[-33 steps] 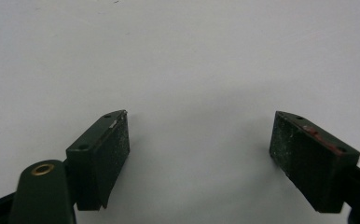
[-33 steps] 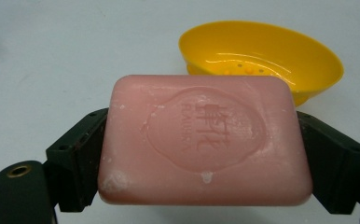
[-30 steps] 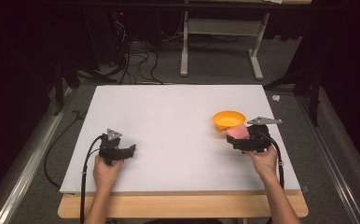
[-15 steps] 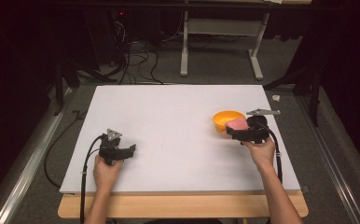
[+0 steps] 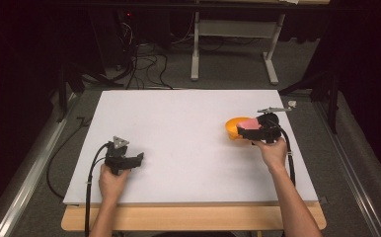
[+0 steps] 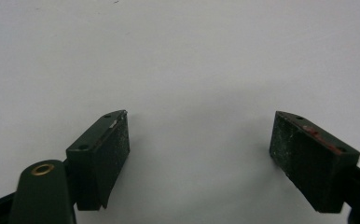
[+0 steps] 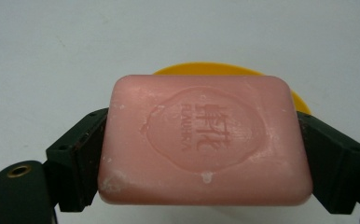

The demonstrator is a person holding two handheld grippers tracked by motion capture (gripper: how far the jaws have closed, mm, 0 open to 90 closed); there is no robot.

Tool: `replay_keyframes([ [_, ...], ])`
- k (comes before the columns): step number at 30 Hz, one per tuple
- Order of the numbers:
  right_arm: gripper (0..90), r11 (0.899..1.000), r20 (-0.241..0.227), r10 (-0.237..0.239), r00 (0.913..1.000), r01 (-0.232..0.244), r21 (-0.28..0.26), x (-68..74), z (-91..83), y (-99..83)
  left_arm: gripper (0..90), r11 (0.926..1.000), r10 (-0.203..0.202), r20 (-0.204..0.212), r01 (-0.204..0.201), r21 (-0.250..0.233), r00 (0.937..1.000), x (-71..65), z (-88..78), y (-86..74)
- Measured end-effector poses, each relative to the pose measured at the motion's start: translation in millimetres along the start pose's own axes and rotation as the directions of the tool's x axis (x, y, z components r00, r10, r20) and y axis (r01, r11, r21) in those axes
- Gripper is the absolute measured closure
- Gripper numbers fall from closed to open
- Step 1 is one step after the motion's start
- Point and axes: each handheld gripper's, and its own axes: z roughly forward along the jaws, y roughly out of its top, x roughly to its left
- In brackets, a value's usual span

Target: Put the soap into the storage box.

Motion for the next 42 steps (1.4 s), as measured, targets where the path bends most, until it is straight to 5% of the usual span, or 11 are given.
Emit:
replay_keyframes([
  [24,13.8,0.993,0.076,0.063,0.9951,-0.07,0.094,-1.1,30.8,22.8,20.4,1.0,0.0,0.0,0.0,0.0,1.0,0.0,0.0,0.0],
  [42,13.7,0.987,0.125,0.063,0.9902,-0.08,0.137,0.7,48.9,23.8,20.4,1.0,-0.001,0.0,0.001,-0.002,1.0,0.0,0.2,-0.1],
])
